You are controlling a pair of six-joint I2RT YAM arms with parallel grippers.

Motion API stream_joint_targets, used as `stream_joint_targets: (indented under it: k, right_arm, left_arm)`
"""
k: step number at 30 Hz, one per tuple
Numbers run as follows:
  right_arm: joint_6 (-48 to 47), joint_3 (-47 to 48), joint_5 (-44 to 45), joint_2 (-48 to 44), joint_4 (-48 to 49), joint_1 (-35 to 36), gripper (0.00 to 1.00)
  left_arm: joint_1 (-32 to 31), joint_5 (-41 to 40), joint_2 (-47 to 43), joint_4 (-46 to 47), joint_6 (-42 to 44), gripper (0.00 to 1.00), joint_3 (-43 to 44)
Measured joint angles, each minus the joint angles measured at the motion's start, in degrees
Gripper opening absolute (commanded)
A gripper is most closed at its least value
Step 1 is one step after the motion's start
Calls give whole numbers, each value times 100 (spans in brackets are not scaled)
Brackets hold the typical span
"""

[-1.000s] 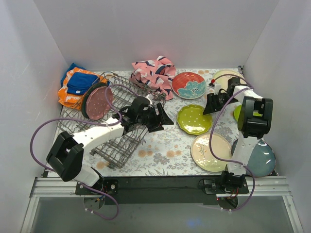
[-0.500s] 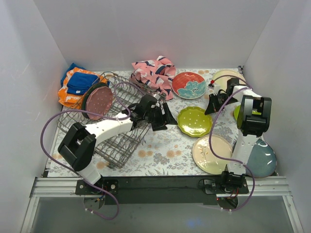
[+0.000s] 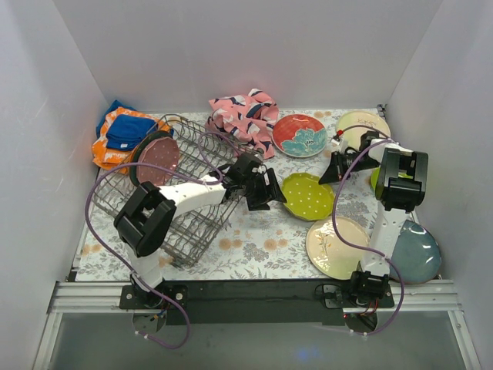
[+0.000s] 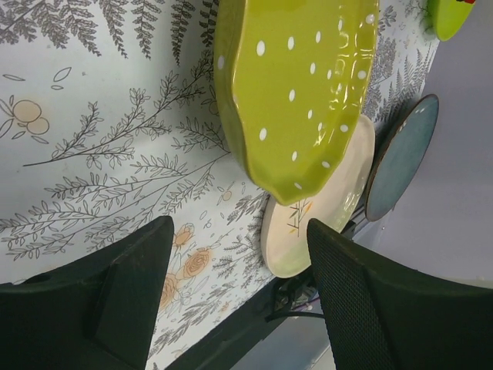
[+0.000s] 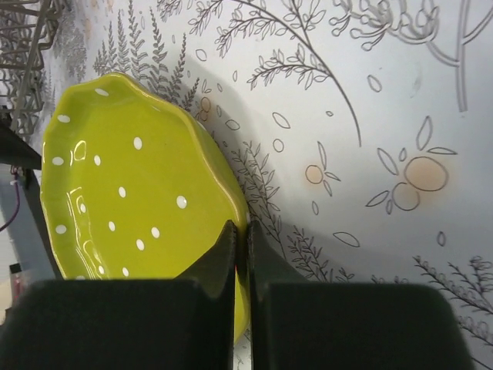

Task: Load the plates into the dish rack
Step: Grab a plate with the right arm, then pass the plate from the right arm to the left

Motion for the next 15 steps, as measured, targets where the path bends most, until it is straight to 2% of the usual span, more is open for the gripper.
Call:
stream_joint_targets:
  k: [11,15]
  right_arm:
    - [98,-374,-466,0,-17,26,1]
    - [168,-461,-546,-4,-17,37,1]
  left_arm:
    - [-133,20,592,0,-107,65,409]
    - [-186,-17,745,-66,-168,60,422]
